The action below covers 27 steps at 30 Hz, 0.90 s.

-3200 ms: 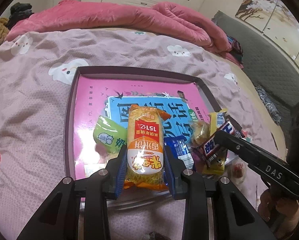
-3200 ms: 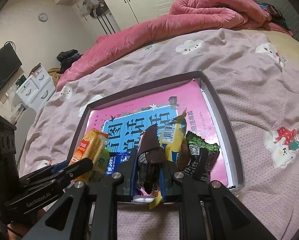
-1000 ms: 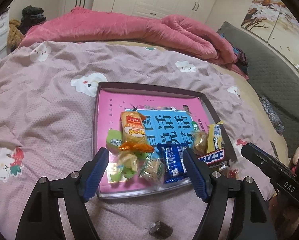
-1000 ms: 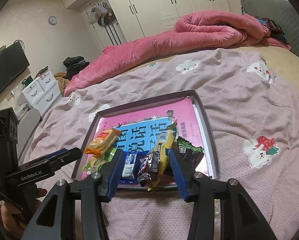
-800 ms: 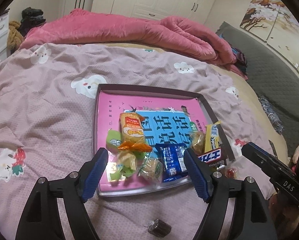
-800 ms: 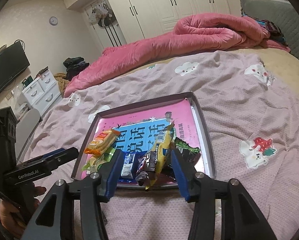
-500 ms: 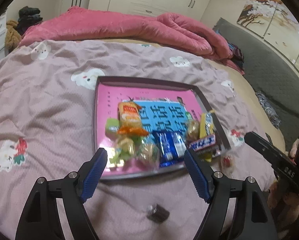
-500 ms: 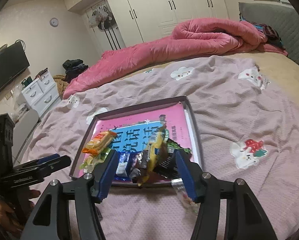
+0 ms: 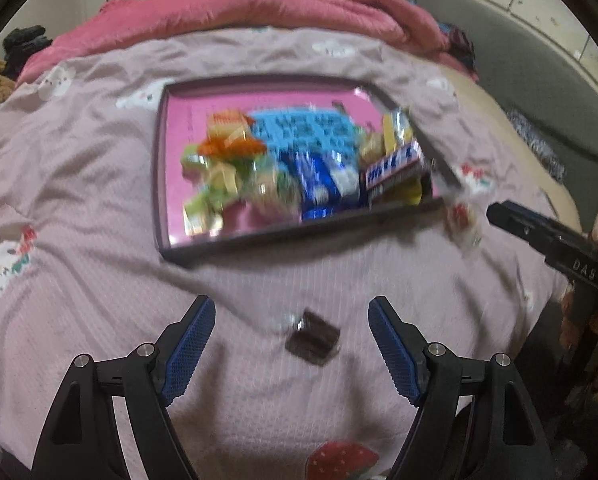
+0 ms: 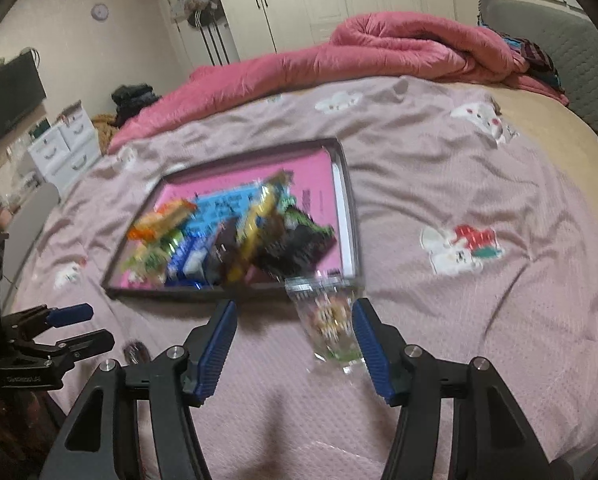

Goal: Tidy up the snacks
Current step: 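Grasp the dark chocolate piece with the left tool while the right tool grasps the clear candy bag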

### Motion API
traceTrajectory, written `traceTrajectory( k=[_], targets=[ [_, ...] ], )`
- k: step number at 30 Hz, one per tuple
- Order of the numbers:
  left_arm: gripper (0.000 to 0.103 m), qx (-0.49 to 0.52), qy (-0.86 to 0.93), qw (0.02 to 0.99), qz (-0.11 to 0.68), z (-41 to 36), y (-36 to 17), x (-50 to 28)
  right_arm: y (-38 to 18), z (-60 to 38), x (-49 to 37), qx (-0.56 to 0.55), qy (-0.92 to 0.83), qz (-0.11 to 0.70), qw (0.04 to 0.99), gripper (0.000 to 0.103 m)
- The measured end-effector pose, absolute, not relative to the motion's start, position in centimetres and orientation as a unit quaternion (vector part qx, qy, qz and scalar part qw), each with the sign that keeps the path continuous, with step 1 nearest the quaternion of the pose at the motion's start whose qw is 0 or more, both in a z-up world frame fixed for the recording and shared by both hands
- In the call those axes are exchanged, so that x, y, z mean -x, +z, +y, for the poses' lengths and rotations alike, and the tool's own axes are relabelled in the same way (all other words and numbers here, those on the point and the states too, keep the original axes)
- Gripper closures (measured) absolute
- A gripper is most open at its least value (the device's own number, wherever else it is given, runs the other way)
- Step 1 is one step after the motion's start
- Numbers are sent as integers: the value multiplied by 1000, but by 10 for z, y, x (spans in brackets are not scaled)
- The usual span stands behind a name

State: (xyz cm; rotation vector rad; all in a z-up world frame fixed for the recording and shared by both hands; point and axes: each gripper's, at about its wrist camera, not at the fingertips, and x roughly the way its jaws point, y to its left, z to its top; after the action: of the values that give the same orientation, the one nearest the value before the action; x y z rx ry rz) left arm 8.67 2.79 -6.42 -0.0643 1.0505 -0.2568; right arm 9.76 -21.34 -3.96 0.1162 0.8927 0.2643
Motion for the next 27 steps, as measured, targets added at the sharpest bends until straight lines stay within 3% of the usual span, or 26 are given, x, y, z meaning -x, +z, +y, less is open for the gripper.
traceTrajectory(
  k=[12,14,16,21,27],
  targets=[
    [23,22,-132,837,531,17,-94,-87,-79,-220,-117,-37,116,464,877,44],
    [30,25,-134,836,531,16,-95,-87,-84,-217,-119,-33,118,466,876,49],
    [51,22,-134,836,532,15,-96,-86,-88,-215,-121,-30,121,468,875,56],
    [66,18,-144,834,532,9,-99,-86,-88,-219,-121,-44,129,464,875,65],
    [66,21,-152,839,523,8,-93,-86,-78,-231,-110,-101,139,462,870,66]
  ],
)
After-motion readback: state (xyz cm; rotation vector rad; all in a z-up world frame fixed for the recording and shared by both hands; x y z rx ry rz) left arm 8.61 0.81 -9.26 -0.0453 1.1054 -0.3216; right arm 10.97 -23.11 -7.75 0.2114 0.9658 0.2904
